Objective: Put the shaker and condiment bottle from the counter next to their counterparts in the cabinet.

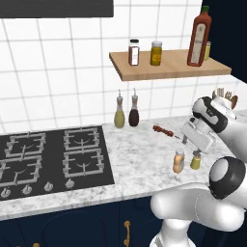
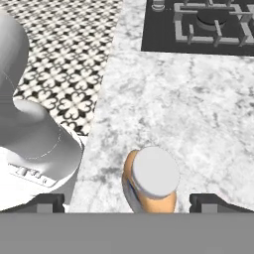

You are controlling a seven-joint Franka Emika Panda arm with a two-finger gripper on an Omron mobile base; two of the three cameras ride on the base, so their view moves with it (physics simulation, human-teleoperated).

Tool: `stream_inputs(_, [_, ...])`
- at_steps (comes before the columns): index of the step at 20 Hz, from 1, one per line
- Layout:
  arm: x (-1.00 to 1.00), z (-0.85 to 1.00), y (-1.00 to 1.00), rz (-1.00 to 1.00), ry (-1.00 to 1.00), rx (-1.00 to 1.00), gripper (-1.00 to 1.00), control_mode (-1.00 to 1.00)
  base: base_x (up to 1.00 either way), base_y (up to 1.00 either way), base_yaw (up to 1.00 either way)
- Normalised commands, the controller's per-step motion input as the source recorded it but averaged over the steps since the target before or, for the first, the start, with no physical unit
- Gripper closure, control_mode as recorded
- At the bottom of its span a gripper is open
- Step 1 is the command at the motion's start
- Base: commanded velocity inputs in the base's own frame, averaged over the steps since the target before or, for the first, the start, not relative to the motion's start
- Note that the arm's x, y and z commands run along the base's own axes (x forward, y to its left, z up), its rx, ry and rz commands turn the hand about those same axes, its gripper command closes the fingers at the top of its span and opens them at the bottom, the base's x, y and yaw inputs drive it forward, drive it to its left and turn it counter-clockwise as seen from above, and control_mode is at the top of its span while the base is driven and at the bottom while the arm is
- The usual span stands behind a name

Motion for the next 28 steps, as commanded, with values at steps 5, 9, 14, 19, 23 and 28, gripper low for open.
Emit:
stream_inputs(5, [0.0, -0.24, -0.04, 0.2, 0.0, 0.0, -1.0, -1.0, 0.0, 0.0, 0.0])
stream_inputs(9, [0.0, -0.24, 0.0, 0.17, 0.0, 0.0, -1.0, -1.0, 0.0, 0.0, 0.0])
stream_inputs(14, [0.0, -0.16, 0.0, 0.13, 0.0, 0.0, -1.0, -1.0, 0.0, 0.0, 0.0])
stream_inputs(19, [0.0, -0.09, 0.0, 0.09, 0.0, 0.0, -1.0, -1.0, 0.0, 0.0, 0.0])
stream_inputs(23, [0.0, -0.05, 0.0, 0.04, 0.0, 0.0, -1.0, -1.0, 0.0, 0.0, 0.0])
stream_inputs(28, [0.0, -0.07, 0.0, 0.01, 0.0, 0.0, -1.0, -1.0, 0.0, 0.0, 0.0])
